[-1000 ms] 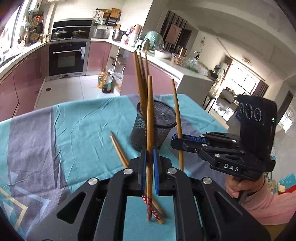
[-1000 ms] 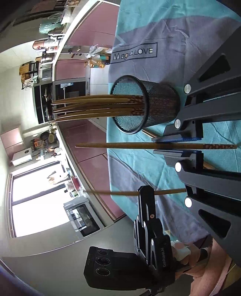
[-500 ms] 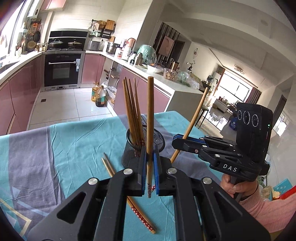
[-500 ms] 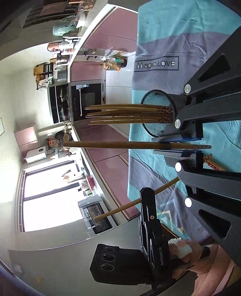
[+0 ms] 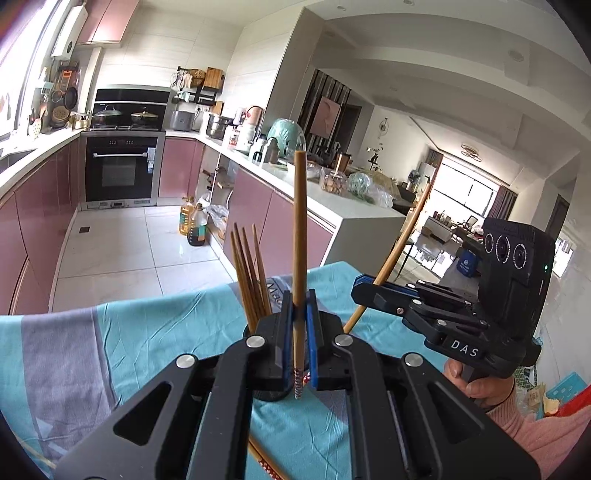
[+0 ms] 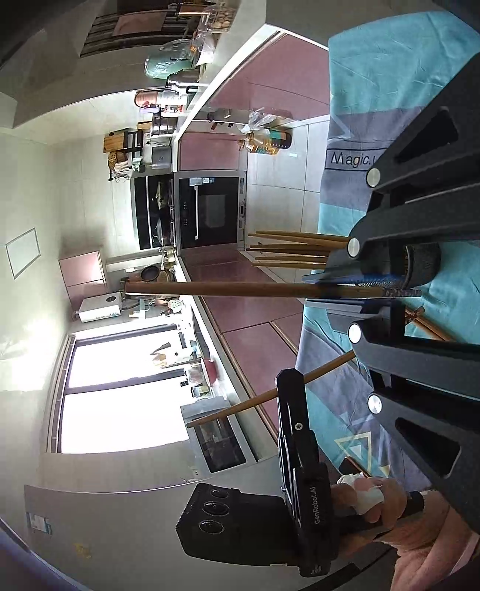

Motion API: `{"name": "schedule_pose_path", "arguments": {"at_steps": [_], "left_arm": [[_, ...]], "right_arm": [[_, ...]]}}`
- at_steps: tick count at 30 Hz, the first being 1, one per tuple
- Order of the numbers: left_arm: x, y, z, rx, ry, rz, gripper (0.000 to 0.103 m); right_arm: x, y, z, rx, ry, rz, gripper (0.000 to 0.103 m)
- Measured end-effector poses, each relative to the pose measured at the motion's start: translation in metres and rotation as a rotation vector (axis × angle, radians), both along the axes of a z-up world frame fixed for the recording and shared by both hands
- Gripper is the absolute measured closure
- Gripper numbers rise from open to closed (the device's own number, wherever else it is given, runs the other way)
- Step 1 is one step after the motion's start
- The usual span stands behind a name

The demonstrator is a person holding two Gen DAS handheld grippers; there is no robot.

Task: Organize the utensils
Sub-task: 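Lower the chopstick into the mesh cup and open the left gripper while the right gripper releases its own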

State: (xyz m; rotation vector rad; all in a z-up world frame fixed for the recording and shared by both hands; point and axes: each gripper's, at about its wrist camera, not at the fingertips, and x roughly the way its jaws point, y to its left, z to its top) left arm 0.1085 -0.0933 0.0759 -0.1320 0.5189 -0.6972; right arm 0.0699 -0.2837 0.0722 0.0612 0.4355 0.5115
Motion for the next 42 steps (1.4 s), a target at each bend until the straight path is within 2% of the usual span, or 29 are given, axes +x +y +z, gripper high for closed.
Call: {"name": "schedule_pose_path", "arguments": {"at_steps": [7,11,15,27,42], "left_arm": [[0.003,-0.011,0.02,0.002,-0.054,0.001,0.096],[0.005,-0.02,0.025,0.035,-0.084,0.024,0.096],[0.011,-0.028,0.022,0.069,-0.078,0.044,0.096],[0.031,-0.041,-0.009,0.181,0.016,-0.002,0.096],[0.063,-0.053,-0.036,0.269,0.144,-0.039,0.096]], "right_arm": [[0.012,-0.001,0.009,-0.007,-0.028,-0.01,0.097],[0.021,-0.002,0.007,-0.013,-0.025,-0.023,0.097],[0.033,0.0,-0.001,-0.027,-0.007,-0.036,0.097],[0.05,0.006,-0.027,-0.077,0.1,-0.025,0.097],[0.069,0.011,-0.051,-0.119,0.212,-0.035,0.097]]}}
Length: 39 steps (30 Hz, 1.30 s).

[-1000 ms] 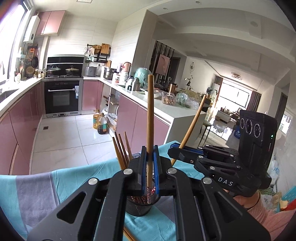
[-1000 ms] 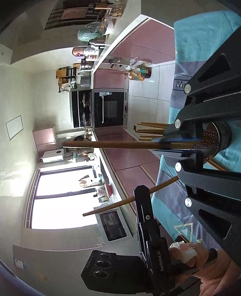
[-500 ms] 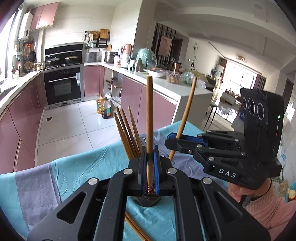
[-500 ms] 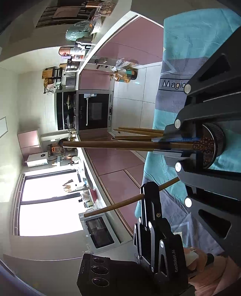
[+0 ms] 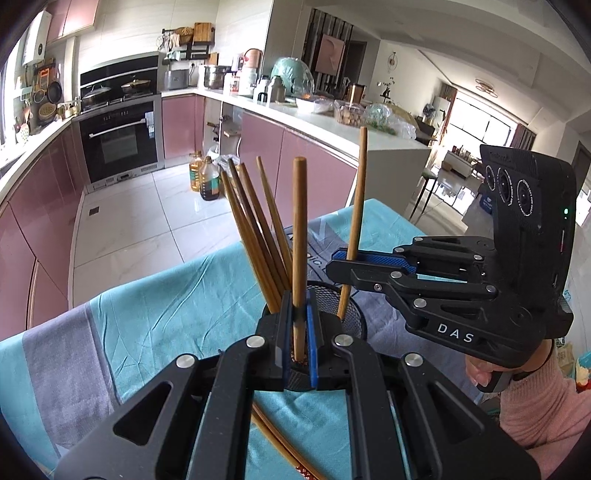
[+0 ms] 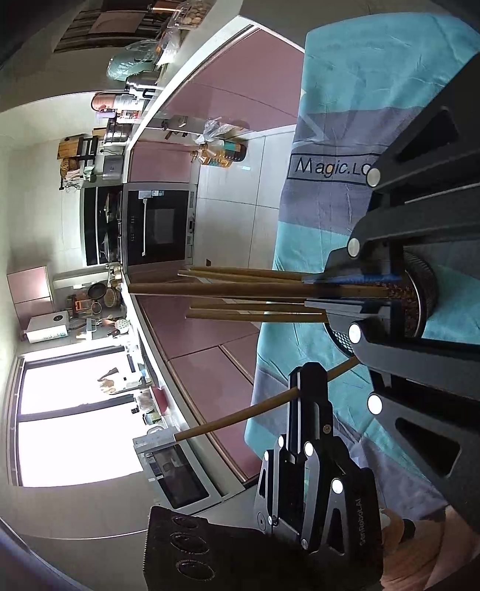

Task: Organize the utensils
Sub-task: 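Lower the chopstick into the mesh cup and open the left gripper while the right gripper releases its own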

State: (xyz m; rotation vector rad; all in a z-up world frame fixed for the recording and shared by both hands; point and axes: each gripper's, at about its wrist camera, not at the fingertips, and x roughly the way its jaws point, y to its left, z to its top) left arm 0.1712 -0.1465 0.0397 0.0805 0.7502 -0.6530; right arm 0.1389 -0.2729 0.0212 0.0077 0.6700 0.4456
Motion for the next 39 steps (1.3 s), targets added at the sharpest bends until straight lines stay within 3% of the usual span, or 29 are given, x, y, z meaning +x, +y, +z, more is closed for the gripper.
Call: {"name": "schedule_pose_path", "arguments": {"at_steps": [20,23,27,32,36,37,39], "left_arm": [[0.027,-0.003,-0.016,0.022,0.012,0.08,0.094],[0.021,0.001,-0.014,0.012,-0.012,0.1,0.087],[0.008,0.014,-0.01,-0.005,-0.065,0.129,0.08],[-0.023,0.034,0.0,-0.033,-0.167,0.167,0.064],[-0.054,0.052,-0.003,-0.031,-0.234,0.203,0.044],[-0.06,0.055,-0.006,-0.021,-0.244,0.218,0.035],[-0.072,0.062,-0.014,-0.005,-0.258,0.249,0.026]], "right_arm": [[0.018,-0.012,-0.016,0.051,0.058,-0.044,0.095],[0.015,-0.015,-0.015,0.065,0.051,-0.047,0.095],[0.003,-0.018,-0.011,0.086,0.025,-0.036,0.08],[-0.029,-0.016,0.0,0.119,-0.035,0.022,0.071],[-0.055,-0.007,0.0,0.132,-0.052,0.08,0.067],[-0.059,-0.004,-0.003,0.129,-0.049,0.093,0.066],[-0.067,0.005,-0.011,0.118,-0.034,0.113,0.057]]}}
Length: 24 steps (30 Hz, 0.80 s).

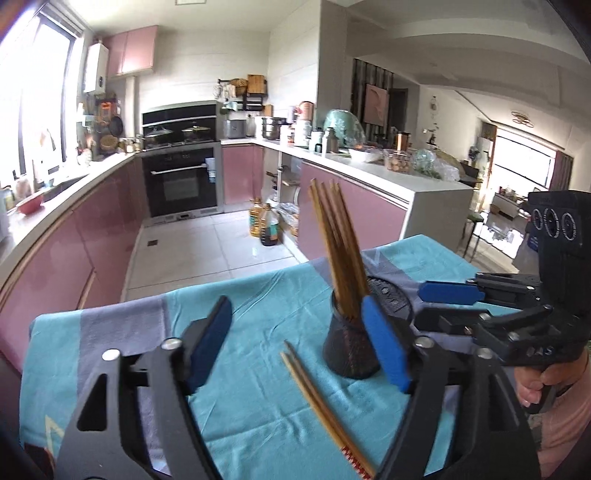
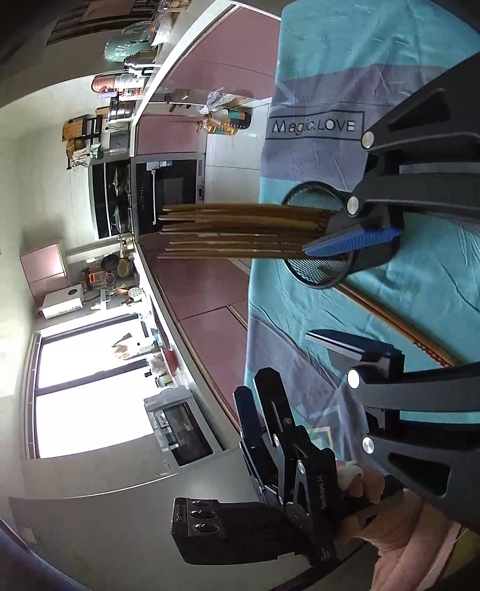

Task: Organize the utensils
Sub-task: 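Lower the chopstick into the mesh cup and open the left gripper while the right gripper releases its own, then reach the left gripper to the last two chopsticks and grasp one while the right gripper grasps the other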

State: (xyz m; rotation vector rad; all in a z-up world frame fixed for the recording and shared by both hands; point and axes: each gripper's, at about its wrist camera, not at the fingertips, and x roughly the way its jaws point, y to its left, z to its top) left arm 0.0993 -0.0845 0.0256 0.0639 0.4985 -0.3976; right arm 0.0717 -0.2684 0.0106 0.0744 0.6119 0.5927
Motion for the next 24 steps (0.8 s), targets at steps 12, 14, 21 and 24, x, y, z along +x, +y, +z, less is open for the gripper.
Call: {"name": "schedule_pose_path", "arguments": {"at_steps": [12,14,21,24], "left_arm": [[-0.024,0.035,-0.078,0.073,0.136,0.151,0.018],[-0.025,0.04,-0.087,0.063,0.167,0.153,0.02],[-0.022,0.038,-0.103,0.06,0.219,0.159,0.026],[-0.021,0.036,-0.105,0.059,0.226,0.157,0.027]], "right_arm": [[-0.01,0.049,-0.073,-0.086,0.178,0.043,0.057],[-0.011,0.057,-0.08,-0.107,0.191,0.043,0.057],[-0.011,0.07,-0.095,-0.152,0.22,0.026,0.06],[-0.013,0.071,-0.098,-0.154,0.228,0.026,0.062]]}}
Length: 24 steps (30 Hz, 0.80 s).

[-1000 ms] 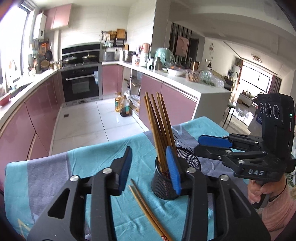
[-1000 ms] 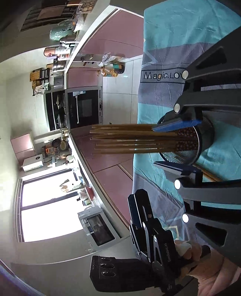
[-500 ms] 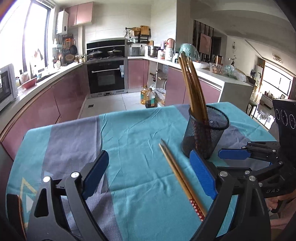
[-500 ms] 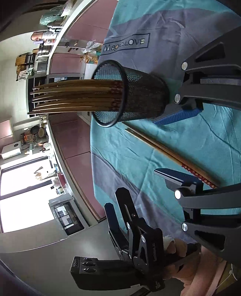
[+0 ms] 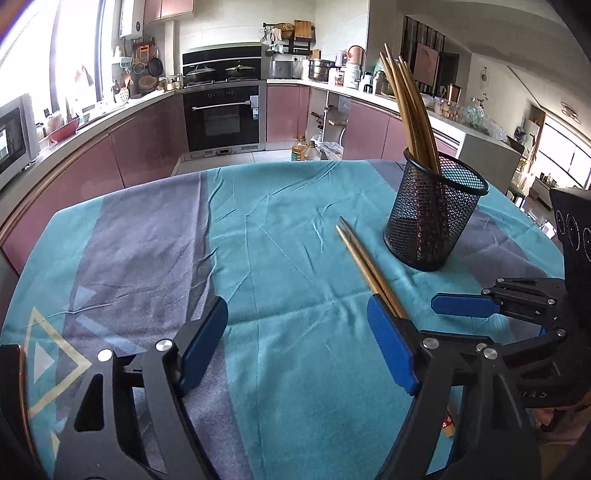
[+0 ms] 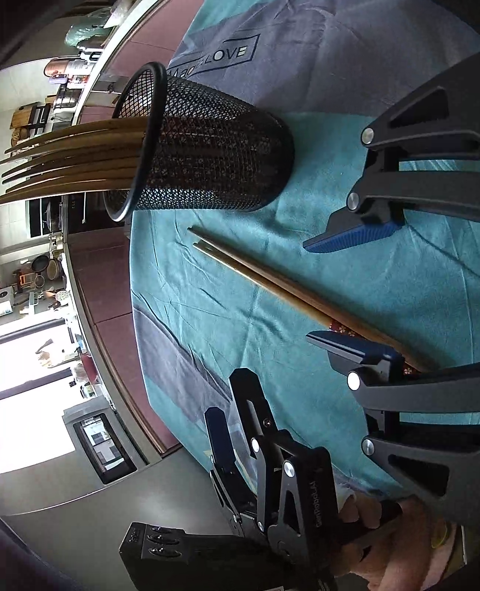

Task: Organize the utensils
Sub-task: 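Reach the left gripper to the last two chopsticks and grasp one while the right gripper grasps the other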

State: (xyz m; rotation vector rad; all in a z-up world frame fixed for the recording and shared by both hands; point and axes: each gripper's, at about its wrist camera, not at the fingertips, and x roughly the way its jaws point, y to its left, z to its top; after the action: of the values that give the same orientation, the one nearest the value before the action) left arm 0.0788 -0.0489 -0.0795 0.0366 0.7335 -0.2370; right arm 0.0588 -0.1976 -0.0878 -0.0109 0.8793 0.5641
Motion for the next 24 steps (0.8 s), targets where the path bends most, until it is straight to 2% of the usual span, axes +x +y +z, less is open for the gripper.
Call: {"name": "schedule_pose_path", "arguments": {"at_steps": [15,24], "left_arm": [[0.004,-0.007,-0.006,-0.011,0.025,-0.032,0.028],[0.008,-0.026,-0.012,0.007,0.059,-0.099,0.031]], "right_arm": [[0.0,-0.001,-0.003,-0.037,0.012,-0.029,0.069],[-0.001,-0.017,-0.002,-0.018,0.037,-0.055,0.074]]}}
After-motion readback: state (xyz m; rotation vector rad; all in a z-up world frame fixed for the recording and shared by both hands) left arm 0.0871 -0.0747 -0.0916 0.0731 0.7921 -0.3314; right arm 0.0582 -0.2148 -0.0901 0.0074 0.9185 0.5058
